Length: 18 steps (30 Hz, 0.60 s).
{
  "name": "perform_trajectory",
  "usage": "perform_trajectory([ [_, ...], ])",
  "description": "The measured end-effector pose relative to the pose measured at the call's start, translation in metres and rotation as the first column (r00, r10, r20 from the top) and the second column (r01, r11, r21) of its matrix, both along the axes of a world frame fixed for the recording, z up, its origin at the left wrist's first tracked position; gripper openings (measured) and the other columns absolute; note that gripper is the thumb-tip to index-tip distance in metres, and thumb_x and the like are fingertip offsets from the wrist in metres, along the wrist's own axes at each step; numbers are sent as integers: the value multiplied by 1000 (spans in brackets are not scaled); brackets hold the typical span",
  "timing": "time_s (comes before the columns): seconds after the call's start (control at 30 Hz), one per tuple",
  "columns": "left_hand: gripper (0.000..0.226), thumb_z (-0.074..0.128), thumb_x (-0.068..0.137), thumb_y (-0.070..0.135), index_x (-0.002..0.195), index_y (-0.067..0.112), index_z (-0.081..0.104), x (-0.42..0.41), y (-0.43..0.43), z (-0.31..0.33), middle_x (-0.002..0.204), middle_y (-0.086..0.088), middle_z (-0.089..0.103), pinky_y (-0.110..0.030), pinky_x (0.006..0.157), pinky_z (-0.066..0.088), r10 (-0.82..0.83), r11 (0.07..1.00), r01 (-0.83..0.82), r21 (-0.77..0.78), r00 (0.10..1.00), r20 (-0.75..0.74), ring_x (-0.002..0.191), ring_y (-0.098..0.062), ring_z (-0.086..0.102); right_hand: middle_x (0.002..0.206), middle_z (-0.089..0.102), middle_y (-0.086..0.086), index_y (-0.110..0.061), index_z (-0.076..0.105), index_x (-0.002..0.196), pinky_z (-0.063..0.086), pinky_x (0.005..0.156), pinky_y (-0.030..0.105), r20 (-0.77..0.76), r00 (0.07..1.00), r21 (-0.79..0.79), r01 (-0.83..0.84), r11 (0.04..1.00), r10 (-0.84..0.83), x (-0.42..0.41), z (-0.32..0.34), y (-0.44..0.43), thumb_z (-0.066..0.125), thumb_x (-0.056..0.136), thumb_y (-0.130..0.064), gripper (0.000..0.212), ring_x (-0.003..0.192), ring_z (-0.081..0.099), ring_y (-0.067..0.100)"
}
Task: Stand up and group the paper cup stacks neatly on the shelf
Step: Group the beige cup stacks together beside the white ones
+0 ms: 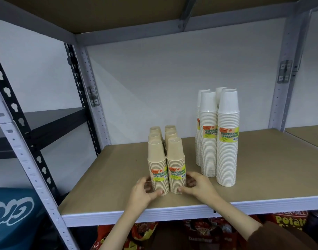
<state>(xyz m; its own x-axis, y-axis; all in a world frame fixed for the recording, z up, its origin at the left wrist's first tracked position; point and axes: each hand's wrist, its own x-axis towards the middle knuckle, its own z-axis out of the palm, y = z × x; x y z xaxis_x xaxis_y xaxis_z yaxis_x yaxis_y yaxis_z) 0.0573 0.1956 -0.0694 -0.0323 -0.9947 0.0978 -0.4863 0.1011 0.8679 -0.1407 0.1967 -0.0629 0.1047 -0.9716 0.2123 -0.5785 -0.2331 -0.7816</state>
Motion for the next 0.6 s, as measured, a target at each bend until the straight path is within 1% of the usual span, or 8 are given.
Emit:
perform_trajectory([
  [0.07,74,80,68,25,131,9,44,4,-2,0,132,-8,52,-25,95,42,-1,1000,2,-10,994,108,110,-16,52,112,60,4,-13,49,132,46,86,22,-57,998,-1,10,1000,-10,-4,0,-2,79,69,-31,72,95,55,13],
  [0.1,81,80,67,30,134,10,40,7,-3,1,136,-7,48,-27,99,40,-5,1000,6,-3,986,166,118,-17,49,122,56,6,-13,44,136,44,91,23,-94,995,7,13,1000,-13,-6,0,-3,79,68,-36,80,104,54,14],
  [0.17,98,79,65,42,143,11,29,13,-7,3,147,-6,37,-31,108,34,-40,998,28,50,968,250,133,-18,39,139,43,7,-11,29,144,38,106,27,-203,979,53,-3,999,13,-9,0,-4,76,66,-49,98,126,44,17],
  [0.2,108,77,61,51,145,11,22,15,-9,4,151,-7,31,-33,113,31,-73,994,47,95,955,288,138,-19,34,147,35,7,-11,21,147,33,111,30,-263,964,90,-18,996,41,-9,1,-5,72,62,-60,111,135,36,19],
  [0.27,137,66,40,80,148,13,13,17,-14,7,157,-7,19,-37,118,25,-144,982,85,169,915,377,143,-20,23,156,20,7,-14,9,150,25,118,34,-341,934,132,-65,989,107,-7,2,-6,52,41,-88,139,143,22,20],
  [0.33,158,45,18,96,149,15,7,16,-21,8,159,-6,9,-40,121,17,-203,971,116,207,859,469,147,-21,11,159,9,5,-15,0,150,18,121,36,-391,907,147,-108,983,158,-6,1,-13,32,29,-97,150,146,13,20],
  [0.4,161,37,14,98,149,18,2,15,-26,9,159,-6,3,-40,122,11,-253,961,152,230,814,523,147,-22,4,160,3,6,-15,-3,150,14,122,37,-430,882,164,-136,977,195,-6,1,-19,28,28,-99,152,147,8,20],
  [0.6,154,39,18,98,148,25,0,12,-37,8,160,-4,-4,-43,122,4,-344,935,222,277,762,549,147,-22,-7,160,-6,10,-13,-7,150,4,120,35,-552,792,239,-148,960,260,-3,7,-23,16,24,-99,154,148,-2,22],
])
